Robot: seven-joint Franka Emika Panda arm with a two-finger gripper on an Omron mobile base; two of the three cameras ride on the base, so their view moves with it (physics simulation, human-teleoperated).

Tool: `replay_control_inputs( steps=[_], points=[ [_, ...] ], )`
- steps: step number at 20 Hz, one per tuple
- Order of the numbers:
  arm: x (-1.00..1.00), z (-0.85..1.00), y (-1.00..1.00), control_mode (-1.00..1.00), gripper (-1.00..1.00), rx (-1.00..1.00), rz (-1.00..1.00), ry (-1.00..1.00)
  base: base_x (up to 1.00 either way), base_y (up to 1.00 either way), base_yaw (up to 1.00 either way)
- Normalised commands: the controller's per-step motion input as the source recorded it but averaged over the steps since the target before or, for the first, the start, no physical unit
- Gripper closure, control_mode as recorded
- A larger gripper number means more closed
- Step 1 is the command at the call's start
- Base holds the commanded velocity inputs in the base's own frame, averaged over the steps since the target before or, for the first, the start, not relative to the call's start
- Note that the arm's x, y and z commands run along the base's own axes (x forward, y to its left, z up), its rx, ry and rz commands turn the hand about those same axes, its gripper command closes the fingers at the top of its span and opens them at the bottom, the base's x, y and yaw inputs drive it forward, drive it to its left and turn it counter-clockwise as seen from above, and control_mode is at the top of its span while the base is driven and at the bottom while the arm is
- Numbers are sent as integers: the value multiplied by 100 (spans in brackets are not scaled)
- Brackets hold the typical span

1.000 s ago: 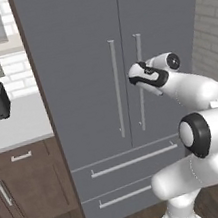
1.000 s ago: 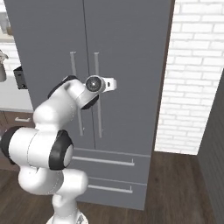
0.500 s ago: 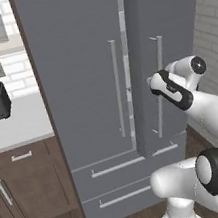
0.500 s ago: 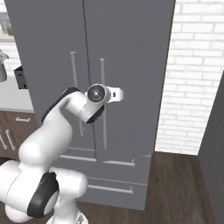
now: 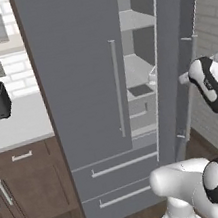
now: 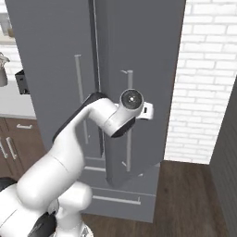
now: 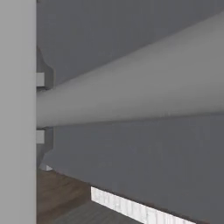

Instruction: Take the strawberry from the fridge and place it on top of the pancake, located on the dining counter.

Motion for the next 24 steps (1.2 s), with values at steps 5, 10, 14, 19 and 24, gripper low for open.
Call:
replay_control_inputs(
  steps=[5, 10, 14, 19, 24],
  points=[
    [-93, -1, -100, -100, 100, 13, -3, 0, 0, 0, 0],
    [-72, 5, -48, -100, -100, 4, -9, 0, 0, 0, 0],
    [-75, 31, -16, -100, -100, -1, -13, 4, 0, 0, 0],
    [-62, 9, 73, -100, -100, -29, -14, 17, 0, 0, 0],
    [-6, 10, 100, -100, -100, -52, -3, 27, 0, 0, 0]
  ],
)
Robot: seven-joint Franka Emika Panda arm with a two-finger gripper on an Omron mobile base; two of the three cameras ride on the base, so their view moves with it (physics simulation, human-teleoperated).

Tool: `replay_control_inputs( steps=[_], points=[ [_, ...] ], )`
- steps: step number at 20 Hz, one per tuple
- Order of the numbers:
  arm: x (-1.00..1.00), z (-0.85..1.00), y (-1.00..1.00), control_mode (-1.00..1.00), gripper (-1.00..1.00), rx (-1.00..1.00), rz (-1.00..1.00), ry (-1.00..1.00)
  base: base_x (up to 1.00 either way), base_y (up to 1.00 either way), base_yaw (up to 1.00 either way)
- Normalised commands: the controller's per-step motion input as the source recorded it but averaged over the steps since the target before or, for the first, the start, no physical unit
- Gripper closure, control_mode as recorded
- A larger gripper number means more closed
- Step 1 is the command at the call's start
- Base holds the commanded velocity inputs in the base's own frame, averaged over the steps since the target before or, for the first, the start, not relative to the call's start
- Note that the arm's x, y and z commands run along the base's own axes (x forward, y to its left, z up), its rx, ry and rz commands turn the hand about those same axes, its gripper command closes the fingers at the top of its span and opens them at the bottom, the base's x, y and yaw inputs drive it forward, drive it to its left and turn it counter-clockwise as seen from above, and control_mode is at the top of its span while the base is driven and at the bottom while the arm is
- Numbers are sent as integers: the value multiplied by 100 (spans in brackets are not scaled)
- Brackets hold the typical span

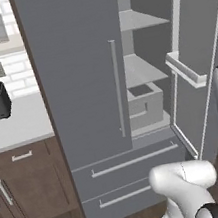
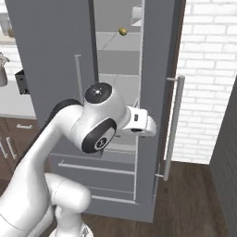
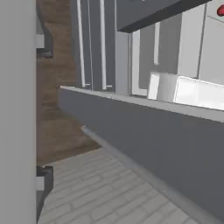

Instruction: Take the strawberry from the fridge and place it on top of the pancake, located on the dining counter.

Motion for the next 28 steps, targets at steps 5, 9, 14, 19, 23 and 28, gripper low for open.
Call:
replay_control_inputs(
  steps=[5, 9, 14, 19, 23, 28],
  points=[
    [41, 5, 92, -100, -100, -51, 0, 29, 0, 0, 0],
    [81, 6, 94, -100, -100, -51, -2, 20, 0, 0, 0],
    [72, -4, 86, -100, -100, -25, 0, 13, 0, 0, 0],
    [76, -3, 65, -100, -100, 12, 0, -19, 0, 0, 0],
    [51, -1, 89, -100, -100, 29, 1, -55, 0, 0, 0],
    [35, -6, 57, -100, -100, 73, 15, -17, 0, 0, 0]
  ],
)
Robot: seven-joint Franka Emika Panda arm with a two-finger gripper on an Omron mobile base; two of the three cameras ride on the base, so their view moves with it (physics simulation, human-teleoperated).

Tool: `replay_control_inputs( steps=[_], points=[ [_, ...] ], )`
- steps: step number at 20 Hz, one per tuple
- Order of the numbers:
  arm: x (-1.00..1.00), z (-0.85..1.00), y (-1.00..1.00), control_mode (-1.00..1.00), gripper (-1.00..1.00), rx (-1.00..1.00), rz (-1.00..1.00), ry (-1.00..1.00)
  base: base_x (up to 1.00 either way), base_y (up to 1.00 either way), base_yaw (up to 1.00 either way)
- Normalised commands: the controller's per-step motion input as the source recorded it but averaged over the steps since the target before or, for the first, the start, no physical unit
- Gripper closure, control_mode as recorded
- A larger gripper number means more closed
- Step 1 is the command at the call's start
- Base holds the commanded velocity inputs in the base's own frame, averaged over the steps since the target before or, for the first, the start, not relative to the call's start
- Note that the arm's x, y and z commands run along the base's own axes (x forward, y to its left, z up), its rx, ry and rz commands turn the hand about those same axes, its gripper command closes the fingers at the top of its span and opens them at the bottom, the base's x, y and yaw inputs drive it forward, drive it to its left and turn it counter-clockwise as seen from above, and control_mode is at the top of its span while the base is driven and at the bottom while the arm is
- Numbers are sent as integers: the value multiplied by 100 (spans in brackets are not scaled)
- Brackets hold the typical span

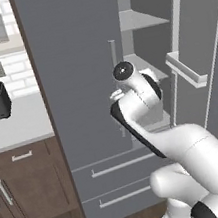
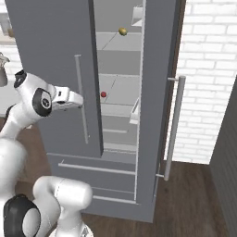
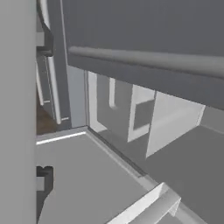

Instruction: Take the strawberry from the fridge and place it on top of the pancake, located on the dining counter.

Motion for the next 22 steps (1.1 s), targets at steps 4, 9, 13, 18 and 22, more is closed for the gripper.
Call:
replay_control_inputs(
  steps=[4, 9, 13, 18, 22],
  points=[
    [24, 1, -17, -100, -100, 69, 25, 13, 0, 0, 0],
    [11, 0, 20, -100, -100, 12, 24, -15, 0, 0, 0],
    [0, 19, 49, -100, -100, 0, 16, -32, 0, 0, 0],
    [5, 42, 6, -100, -100, 0, 1, -13, 0, 0, 0],
    [17, 42, -6, -100, -100, 0, -20, 8, 0, 0, 0]
  ],
)
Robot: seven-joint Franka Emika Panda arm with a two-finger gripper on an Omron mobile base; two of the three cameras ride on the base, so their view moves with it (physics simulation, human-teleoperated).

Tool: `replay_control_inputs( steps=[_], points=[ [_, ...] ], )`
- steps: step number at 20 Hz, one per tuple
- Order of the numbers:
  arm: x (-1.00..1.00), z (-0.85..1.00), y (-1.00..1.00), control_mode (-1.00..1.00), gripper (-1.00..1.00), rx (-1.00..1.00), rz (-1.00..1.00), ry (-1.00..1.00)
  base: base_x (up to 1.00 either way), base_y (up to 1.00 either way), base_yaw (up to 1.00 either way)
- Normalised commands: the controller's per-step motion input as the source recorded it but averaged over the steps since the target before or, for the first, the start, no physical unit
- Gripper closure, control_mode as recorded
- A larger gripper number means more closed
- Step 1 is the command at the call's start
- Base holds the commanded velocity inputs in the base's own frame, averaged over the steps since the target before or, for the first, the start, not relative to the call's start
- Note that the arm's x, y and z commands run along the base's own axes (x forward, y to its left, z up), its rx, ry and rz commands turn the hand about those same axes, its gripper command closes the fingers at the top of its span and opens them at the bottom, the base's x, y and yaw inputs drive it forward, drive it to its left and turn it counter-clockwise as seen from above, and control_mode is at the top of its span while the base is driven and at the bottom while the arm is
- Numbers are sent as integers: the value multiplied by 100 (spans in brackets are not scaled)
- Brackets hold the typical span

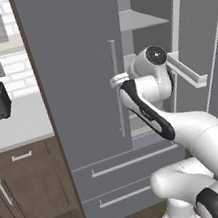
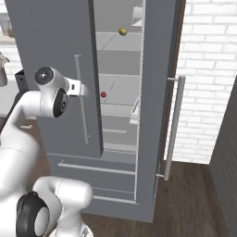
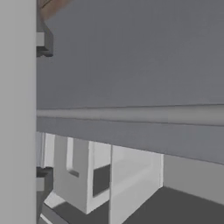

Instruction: Take the strawberry from the fridge and place it on top of the pancake, located on the dining counter.

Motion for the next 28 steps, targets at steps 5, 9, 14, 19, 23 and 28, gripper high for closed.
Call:
replay_control_inputs(
  steps=[5, 9, 14, 19, 23, 28],
  points=[
    [44, 1, 0, -100, -100, 0, -9, 5, 0, 0, 0],
    [39, 0, 1, -100, -100, 0, -2, 0, 0, 0, 0],
    [37, -4, -2, -100, -100, 0, 0, -12, 0, 0, 0],
    [43, 0, 0, -100, -100, 0, 0, -6, 0, 0, 0],
    [41, 0, 1, -100, -100, 0, 0, 0, 0, 0, 0],
    [44, 0, 1, -100, -100, 0, 0, 0, 0, 0, 0]
  ],
)
